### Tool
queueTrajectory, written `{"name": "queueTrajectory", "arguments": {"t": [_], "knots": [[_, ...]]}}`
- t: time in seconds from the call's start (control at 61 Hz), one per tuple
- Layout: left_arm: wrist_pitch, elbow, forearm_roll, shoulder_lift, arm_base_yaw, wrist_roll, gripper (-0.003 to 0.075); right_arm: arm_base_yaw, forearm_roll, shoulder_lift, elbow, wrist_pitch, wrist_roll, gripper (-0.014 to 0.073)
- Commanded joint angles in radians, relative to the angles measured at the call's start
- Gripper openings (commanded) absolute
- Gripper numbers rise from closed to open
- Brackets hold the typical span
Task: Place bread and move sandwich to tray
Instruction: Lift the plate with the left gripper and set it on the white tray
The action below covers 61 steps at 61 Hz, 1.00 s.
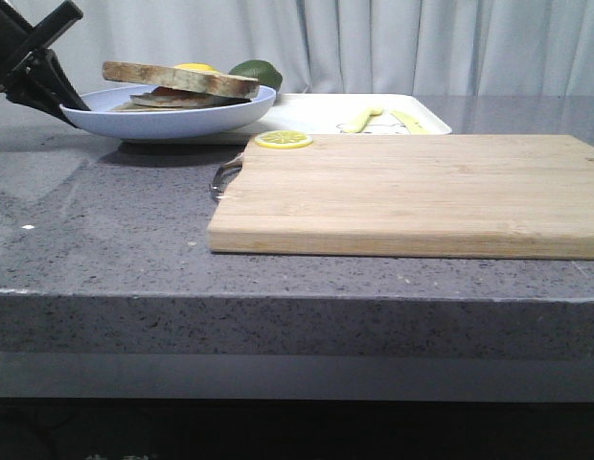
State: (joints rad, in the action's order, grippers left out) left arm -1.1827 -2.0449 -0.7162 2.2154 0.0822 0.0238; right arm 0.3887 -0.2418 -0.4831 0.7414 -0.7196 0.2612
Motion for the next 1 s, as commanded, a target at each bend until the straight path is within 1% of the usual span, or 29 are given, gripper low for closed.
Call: {"name": "queueTrajectory", "arguments": {"t": [0.0, 0.164, 0.311, 0.721, 0.984], "knots": [[0.081, -0.052, -0.102, -0.067, -0.010, 0.031, -0.0020, -0.005, -0.005, -0.006, 0.026, 0.071, 0.001, 0.0382], [0.177, -0.052, -0.105, -0.061, -0.016, 0.076, -0.0020, -0.005, -0.005, -0.006, 0.026, 0.071, 0.001, 0.0382], [0.211, -0.052, -0.114, -0.061, -0.029, 0.076, -0.0020, -0.005, -0.005, -0.006, 0.026, 0.071, 0.001, 0.0382], [0.194, -0.052, -0.083, -0.020, -0.109, 0.074, -0.0020, -0.005, -0.005, -0.006, 0.026, 0.071, 0.001, 0.0382], [0.196, -0.052, -0.085, -0.012, -0.126, 0.077, -0.0018, -0.005, -0.005, -0.006, 0.026, 0.072, 0.001, 0.0382]]}}
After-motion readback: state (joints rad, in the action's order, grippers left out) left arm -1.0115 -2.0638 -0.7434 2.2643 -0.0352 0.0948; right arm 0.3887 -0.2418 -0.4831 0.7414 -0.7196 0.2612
